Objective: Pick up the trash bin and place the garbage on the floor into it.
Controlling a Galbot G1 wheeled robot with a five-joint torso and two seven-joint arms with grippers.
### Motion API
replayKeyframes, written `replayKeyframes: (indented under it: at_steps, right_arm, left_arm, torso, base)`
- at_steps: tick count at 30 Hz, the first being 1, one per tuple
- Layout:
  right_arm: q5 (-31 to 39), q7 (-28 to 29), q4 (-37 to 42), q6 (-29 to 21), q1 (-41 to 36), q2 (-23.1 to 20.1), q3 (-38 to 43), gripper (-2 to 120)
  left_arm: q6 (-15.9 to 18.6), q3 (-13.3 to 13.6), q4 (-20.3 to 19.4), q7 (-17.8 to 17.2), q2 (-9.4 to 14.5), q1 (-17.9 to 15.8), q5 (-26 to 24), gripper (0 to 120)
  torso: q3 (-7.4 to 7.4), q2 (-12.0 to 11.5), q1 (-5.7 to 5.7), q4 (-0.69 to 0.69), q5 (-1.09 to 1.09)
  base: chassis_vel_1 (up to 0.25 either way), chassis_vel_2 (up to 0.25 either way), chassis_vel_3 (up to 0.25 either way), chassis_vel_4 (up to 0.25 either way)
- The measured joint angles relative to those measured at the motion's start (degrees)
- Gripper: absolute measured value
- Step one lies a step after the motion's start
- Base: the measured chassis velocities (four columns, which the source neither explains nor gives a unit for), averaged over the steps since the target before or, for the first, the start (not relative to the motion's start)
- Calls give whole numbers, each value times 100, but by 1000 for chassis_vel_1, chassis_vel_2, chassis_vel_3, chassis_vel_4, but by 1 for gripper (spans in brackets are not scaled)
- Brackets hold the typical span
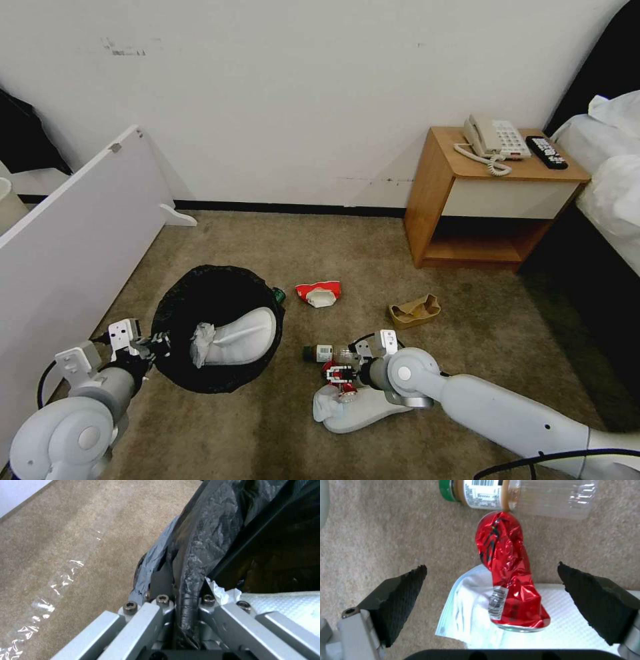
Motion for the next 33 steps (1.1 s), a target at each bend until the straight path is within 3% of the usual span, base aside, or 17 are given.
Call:
replayKeyframes:
  at_steps: [33]
  right_arm:
    - [-583,-334,-1116,5,-207,453,205,100]
  left_arm:
    - [-32,86,193,18,45,-57,127,1]
  torso:
    - [0,0,0,0,0]
  base:
    - [0,0,0,0]
